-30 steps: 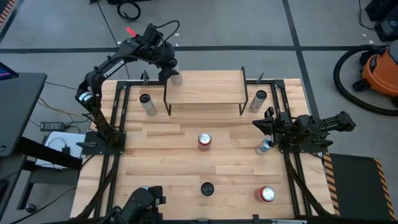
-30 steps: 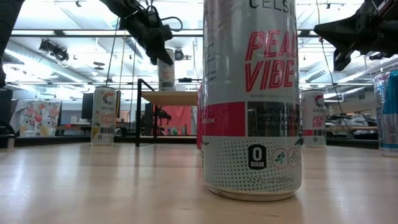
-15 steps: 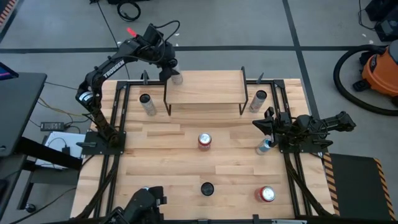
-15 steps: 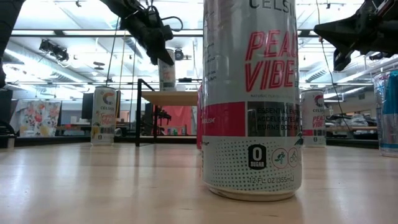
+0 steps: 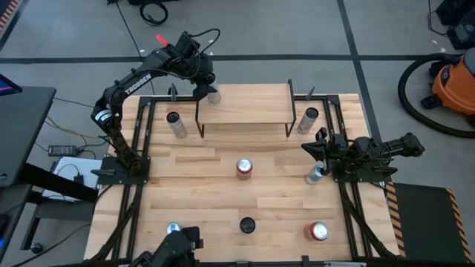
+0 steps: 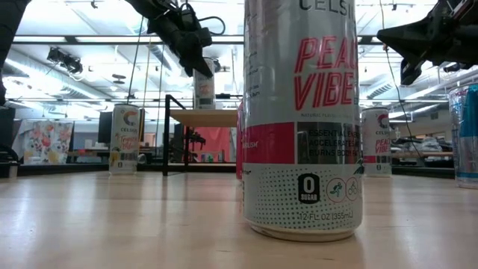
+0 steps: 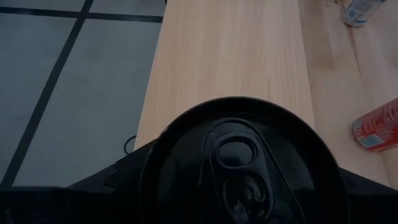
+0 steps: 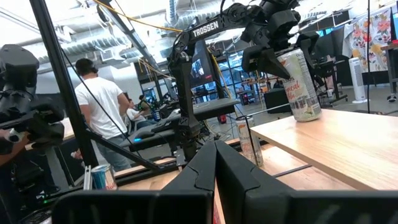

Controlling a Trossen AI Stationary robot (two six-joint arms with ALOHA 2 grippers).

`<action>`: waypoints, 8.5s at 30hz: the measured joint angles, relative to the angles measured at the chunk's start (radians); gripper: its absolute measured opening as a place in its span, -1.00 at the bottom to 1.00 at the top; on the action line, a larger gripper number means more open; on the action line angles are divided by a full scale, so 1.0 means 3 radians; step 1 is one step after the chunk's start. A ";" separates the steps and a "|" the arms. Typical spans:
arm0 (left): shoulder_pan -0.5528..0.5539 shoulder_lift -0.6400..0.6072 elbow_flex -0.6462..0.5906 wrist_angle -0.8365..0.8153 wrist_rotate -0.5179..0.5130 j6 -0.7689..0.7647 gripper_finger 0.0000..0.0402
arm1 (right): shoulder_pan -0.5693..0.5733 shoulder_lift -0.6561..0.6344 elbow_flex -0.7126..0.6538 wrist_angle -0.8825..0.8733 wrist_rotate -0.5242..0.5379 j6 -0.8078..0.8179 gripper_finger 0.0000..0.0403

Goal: Place canned beverage on shelf
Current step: Put the bottom white yellow soda can on the shelf, then put the top blue soda can on the shelf

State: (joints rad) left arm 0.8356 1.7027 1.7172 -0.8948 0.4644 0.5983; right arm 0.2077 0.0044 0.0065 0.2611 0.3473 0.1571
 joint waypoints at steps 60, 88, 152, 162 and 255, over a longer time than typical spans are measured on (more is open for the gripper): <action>-0.0052 0.0001 0.0000 0.0166 -0.0114 -0.0034 0.46 | 0.0000 0.0000 0.0000 -0.0004 -0.0001 -0.0008 -0.92; -0.0009 0.0001 0.0003 0.0179 -0.0159 0.0140 0.74 | 0.0000 -0.0001 0.0001 -0.0003 -0.0001 -0.0008 -0.92; -0.0962 -0.0757 0.0001 0.0365 -0.0351 -0.0578 0.76 | -0.0001 -0.0001 0.0001 -0.0003 -0.0002 -0.0007 -0.92; -0.1494 -0.0757 0.0001 0.0343 -0.0407 -0.0636 0.76 | -0.0001 -0.0001 0.0000 -0.0003 -0.0002 -0.0007 -0.92; -0.2210 -0.0752 0.0001 0.0454 -0.0935 -0.1135 0.76 | -0.0001 0.0000 0.0001 0.0355 0.0008 -0.0676 -0.11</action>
State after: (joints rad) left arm 0.1726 1.4773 1.7176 -0.7586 0.1841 0.2578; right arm 0.2073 0.0044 0.0067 0.3677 0.3496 -0.0456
